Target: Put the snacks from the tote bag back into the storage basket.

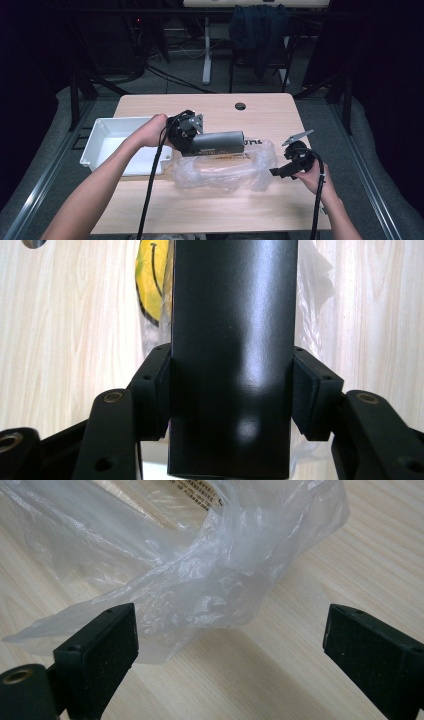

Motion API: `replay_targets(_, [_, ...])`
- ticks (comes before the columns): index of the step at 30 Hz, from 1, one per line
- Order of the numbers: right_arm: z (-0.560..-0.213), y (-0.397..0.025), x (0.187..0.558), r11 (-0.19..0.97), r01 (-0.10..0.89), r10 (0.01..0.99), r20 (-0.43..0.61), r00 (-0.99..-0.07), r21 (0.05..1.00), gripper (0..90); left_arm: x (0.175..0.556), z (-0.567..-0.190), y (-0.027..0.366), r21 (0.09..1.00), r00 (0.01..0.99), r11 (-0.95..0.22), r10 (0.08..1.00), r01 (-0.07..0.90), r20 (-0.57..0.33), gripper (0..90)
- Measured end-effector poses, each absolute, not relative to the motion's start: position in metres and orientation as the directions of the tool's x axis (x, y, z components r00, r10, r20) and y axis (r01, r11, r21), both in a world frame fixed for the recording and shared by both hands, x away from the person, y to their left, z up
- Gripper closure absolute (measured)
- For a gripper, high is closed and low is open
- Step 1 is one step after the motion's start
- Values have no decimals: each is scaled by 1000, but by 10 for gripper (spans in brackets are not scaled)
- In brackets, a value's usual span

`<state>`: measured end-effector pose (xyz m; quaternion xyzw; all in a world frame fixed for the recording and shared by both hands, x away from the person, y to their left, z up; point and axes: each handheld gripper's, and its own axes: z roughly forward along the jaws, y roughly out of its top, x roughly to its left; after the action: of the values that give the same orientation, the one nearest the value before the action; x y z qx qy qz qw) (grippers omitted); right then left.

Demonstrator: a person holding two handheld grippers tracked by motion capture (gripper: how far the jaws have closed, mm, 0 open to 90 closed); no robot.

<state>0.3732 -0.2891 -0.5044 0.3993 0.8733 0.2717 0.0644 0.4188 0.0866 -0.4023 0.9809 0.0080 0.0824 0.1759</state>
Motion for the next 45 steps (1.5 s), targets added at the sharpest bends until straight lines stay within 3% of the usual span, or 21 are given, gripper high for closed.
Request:
replay_targets(23, [-503,-291,371,527,663,736,104,-669,532,69,419,-381,136,344,982,-939,65,-1,180,435])
replay_targets(45, [-504,-290,370,524,663,740,101,-665,535,70,423,-370,199,355,975,-932,140,72,171,435])
